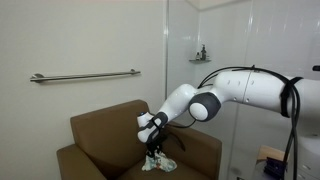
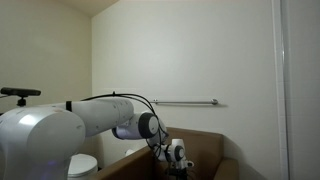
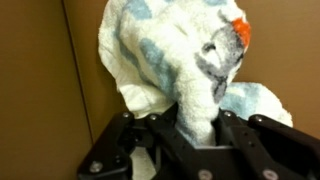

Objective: Use the towel to wipe the seat of the sofa.

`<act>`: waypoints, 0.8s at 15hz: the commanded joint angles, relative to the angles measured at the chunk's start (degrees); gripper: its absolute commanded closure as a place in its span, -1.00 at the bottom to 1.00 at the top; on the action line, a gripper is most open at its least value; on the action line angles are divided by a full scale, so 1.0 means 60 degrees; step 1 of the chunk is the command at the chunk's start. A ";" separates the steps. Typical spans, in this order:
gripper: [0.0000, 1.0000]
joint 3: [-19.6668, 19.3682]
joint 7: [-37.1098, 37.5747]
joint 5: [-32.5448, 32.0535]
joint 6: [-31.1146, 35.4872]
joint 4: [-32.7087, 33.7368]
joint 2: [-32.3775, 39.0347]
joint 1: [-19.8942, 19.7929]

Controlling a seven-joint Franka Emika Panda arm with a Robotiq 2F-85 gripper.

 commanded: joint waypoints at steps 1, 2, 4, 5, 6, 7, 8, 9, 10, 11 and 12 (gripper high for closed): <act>0.87 0.0115 0.0623 -0.0226 0.1195 -0.0945 0.0023 0.0063; 0.87 0.0184 0.0620 -0.0173 0.1480 -0.1188 0.0048 0.0042; 0.87 0.0423 0.0385 -0.0025 0.1878 -0.1571 0.0083 -0.0081; 0.87 0.0584 0.0194 0.0042 0.1997 -0.1717 0.0083 -0.0158; 0.87 0.0748 -0.0010 0.0083 0.2032 -0.1868 0.0074 -0.0219; 0.87 0.0851 -0.0079 0.0116 0.1998 -0.1976 0.0057 -0.0241; 0.87 0.0953 -0.0137 0.0150 0.1975 -0.2071 0.0039 -0.0266; 0.86 0.0962 -0.0103 0.0165 0.2006 -0.2336 -0.0078 -0.0219; 0.86 0.0964 0.0000 0.0143 0.2145 -0.2917 -0.0414 -0.0160; 0.86 0.1016 0.0006 0.0147 0.2248 -0.3413 -0.0692 -0.0146; 0.86 0.1141 -0.0041 0.0179 0.2300 -0.3806 -0.0902 -0.0186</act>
